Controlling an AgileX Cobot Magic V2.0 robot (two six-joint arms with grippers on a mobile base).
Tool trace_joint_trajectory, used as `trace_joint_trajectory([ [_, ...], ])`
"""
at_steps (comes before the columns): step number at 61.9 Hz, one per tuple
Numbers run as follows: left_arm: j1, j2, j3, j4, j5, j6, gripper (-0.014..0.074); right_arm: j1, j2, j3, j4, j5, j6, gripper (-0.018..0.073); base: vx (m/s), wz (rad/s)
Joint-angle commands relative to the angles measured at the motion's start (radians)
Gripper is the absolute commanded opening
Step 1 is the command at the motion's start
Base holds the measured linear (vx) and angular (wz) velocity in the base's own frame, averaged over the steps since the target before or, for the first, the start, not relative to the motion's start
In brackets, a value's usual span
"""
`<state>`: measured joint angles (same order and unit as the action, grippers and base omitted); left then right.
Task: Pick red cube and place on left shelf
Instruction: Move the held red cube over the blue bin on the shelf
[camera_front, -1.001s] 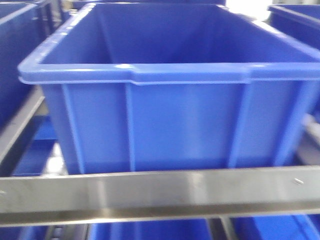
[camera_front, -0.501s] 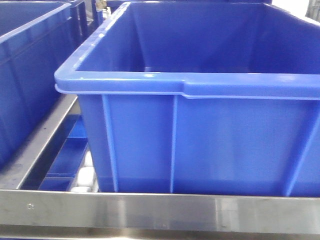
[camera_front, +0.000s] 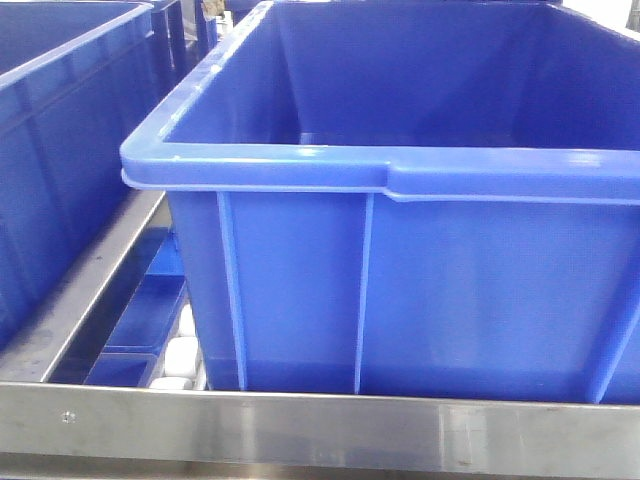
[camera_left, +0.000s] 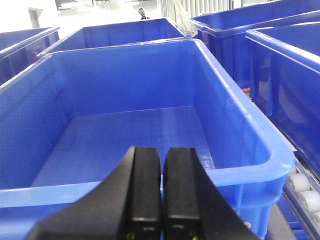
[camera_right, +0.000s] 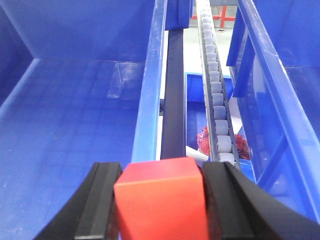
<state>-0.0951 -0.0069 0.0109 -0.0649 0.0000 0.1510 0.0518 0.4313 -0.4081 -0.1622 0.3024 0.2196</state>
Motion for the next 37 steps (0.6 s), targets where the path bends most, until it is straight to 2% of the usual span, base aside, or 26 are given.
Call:
trace_joint_trajectory([
  [1,-0.008,0.008,0.022,-0.002,-0.084,0.002,0.0106,-0.005,0.004,-0.029,-0.014,-0.085,-0.001,0.0057,0.0,0.0],
  [37,-0.008,0.008,0.022,-0.002,-0.084,0.002,0.0106,-0.005,0.006,-0.029,-0.013,-0.116,-0.001,0.0057,0.0,0.0],
])
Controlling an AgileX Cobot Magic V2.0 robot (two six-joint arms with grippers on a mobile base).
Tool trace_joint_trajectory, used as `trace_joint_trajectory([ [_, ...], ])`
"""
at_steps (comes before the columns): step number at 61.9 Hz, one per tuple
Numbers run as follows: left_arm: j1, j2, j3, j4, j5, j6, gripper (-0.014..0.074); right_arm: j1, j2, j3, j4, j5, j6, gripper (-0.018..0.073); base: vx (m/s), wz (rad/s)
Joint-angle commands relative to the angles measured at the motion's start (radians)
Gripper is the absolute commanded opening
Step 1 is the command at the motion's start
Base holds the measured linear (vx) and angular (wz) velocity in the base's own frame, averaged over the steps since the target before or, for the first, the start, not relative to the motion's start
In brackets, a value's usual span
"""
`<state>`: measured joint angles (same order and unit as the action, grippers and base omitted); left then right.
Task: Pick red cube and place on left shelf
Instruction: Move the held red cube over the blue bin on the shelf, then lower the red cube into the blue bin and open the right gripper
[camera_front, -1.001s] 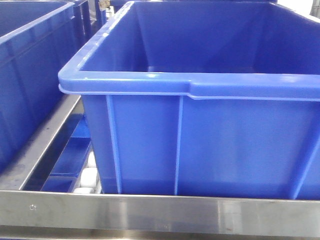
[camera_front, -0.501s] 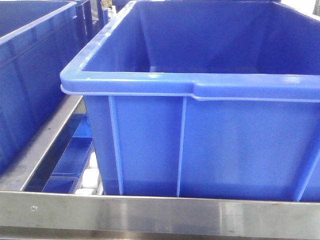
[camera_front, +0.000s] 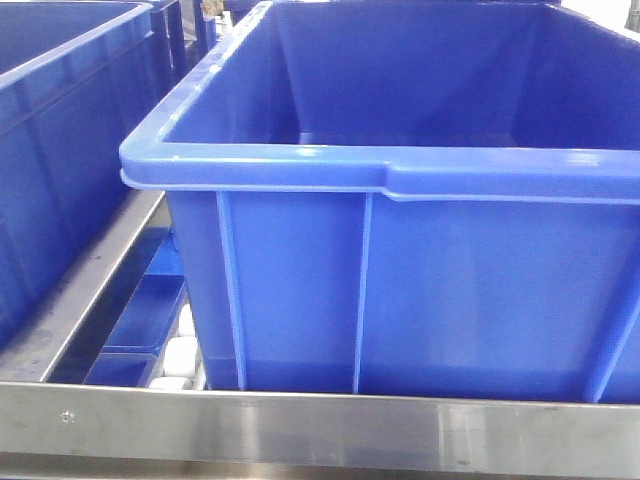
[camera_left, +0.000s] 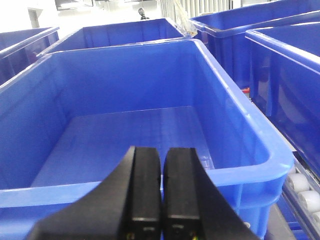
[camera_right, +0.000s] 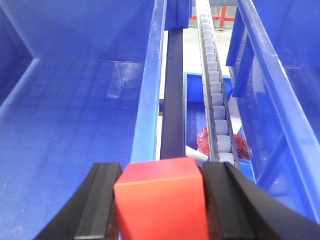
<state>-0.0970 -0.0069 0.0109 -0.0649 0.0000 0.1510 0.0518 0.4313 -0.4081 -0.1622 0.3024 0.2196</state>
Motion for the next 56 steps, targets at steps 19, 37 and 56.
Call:
trace_joint_trajectory([
  [19,-0.006,0.008,0.022,-0.002,-0.084,0.002,0.0106,0.008,0.322,-0.19,-0.011,-0.293,-0.001,0.0057,0.0,0.0],
  [37,-0.006,0.008,0.022,-0.002,-0.084,0.002,0.0106,0.215,0.746,-0.504,-0.03,-0.302,-0.016,0.0062,-0.01,-0.05],
  [56,-0.006,0.008,0.022,-0.002,-0.084,0.002,0.0106,0.312,0.932,-0.604,-0.076,-0.286,-0.023,0.0638,0.01,0.05],
])
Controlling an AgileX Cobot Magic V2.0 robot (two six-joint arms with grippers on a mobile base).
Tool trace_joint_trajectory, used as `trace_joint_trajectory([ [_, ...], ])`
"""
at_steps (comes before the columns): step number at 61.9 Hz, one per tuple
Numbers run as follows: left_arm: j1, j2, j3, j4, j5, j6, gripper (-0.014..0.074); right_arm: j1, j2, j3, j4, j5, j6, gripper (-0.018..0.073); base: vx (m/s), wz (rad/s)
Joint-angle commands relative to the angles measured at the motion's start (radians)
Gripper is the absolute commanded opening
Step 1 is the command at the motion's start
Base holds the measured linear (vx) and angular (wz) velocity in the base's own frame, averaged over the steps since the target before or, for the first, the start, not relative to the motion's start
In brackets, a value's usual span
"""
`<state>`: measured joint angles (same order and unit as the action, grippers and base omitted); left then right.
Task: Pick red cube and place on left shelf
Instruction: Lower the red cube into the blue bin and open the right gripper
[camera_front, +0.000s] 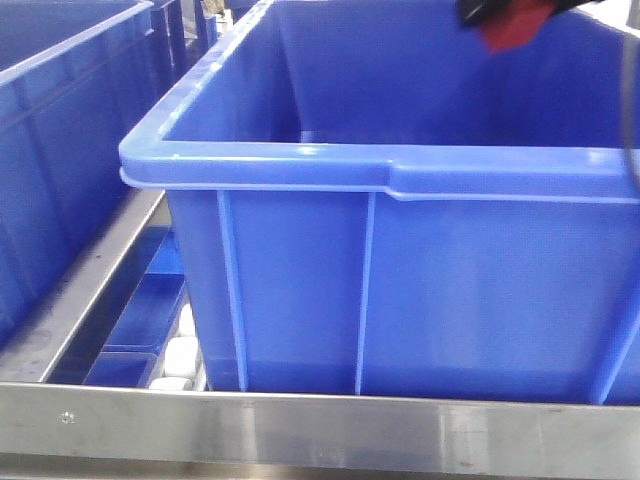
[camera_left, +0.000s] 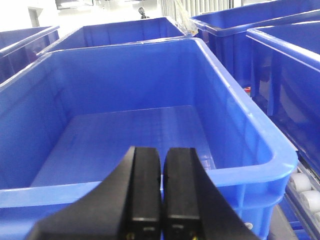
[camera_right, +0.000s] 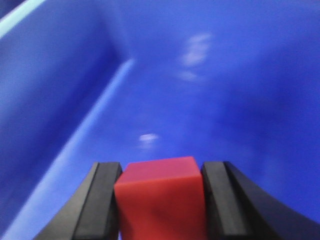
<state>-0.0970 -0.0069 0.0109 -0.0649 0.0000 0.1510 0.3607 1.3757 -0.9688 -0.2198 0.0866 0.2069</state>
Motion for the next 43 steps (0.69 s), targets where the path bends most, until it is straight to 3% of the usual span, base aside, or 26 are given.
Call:
trace_joint_trajectory([
  [1,-0.006,0.008,0.022,-0.002,-0.084,0.002,0.0106,0.003,-0.011,-0.043,-0.018,-0.064,-0.011,0.0633,0.0,0.0],
  [14,-0.006,0.008,0.022,-0.002,-0.084,0.002,0.0106,0.002,-0.063,-0.027,-0.018,0.048,-0.011,0.0559,0.0,0.0],
  [23,-0.006,0.008,0.022,-0.002,-0.084,0.002,0.0106,-0.027,-0.203,0.069,-0.018,0.032,-0.011,0.0468,-0.02,-0.1],
  [29,-0.006,0.008,0.022,-0.002,-0.084,0.002,0.0106,-0.06,-0.34,0.181,-0.018,-0.003,-0.011,0.0341,0.0,0.0],
  [37,-0.006,0.008,0.022,-0.002,-0.084,0.002,0.0106,-0.094,-0.558,0.334,-0.018,-0.024,-0.011,0.0032,0.0,0.0],
  [43,-0.006,0.008,0.022,-0.002,-0.084,0.002,0.0106,-0.131,-0.726,0.447,-0.018,-0.053,-0.011,0.006,0.0,0.0],
])
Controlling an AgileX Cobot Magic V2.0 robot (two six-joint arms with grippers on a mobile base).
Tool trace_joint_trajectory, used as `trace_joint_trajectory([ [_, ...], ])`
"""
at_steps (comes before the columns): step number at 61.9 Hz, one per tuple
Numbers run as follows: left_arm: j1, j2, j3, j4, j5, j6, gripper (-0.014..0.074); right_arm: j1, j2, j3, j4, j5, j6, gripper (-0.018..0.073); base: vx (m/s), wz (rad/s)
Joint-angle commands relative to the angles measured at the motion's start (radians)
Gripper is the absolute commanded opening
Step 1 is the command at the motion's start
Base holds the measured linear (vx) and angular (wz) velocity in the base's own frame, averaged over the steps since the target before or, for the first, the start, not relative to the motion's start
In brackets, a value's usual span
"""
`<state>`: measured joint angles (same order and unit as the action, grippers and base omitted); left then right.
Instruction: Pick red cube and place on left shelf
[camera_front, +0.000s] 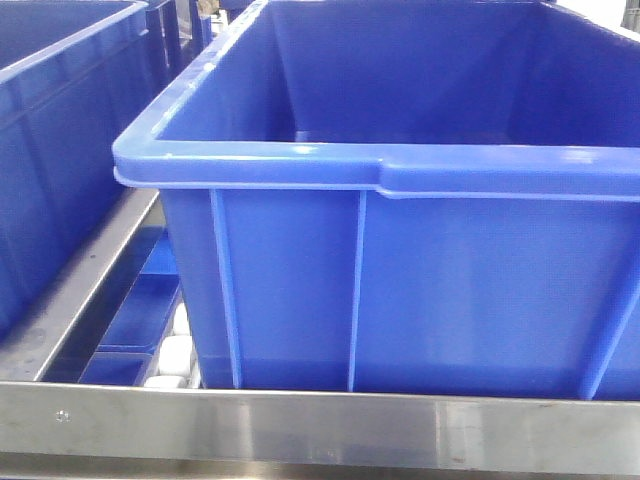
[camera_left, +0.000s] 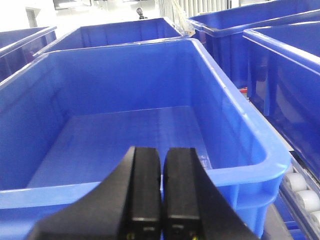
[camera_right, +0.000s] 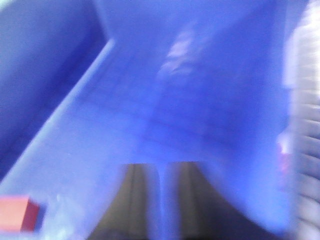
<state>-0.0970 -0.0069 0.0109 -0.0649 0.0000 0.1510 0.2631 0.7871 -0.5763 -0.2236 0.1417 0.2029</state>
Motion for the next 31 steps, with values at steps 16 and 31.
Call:
trace_joint_trajectory([
  [16,-0.006,0.008,0.022,-0.002,-0.084,0.002,0.0106,-0.122,-0.449,0.218,-0.015,-0.104,-0.007,0.0057,0.0,0.0],
  [31,-0.006,0.008,0.022,-0.002,-0.084,0.002,0.0106,-0.122,-0.511,0.237,-0.015,-0.1,-0.007,0.0057,0.0,0.0],
])
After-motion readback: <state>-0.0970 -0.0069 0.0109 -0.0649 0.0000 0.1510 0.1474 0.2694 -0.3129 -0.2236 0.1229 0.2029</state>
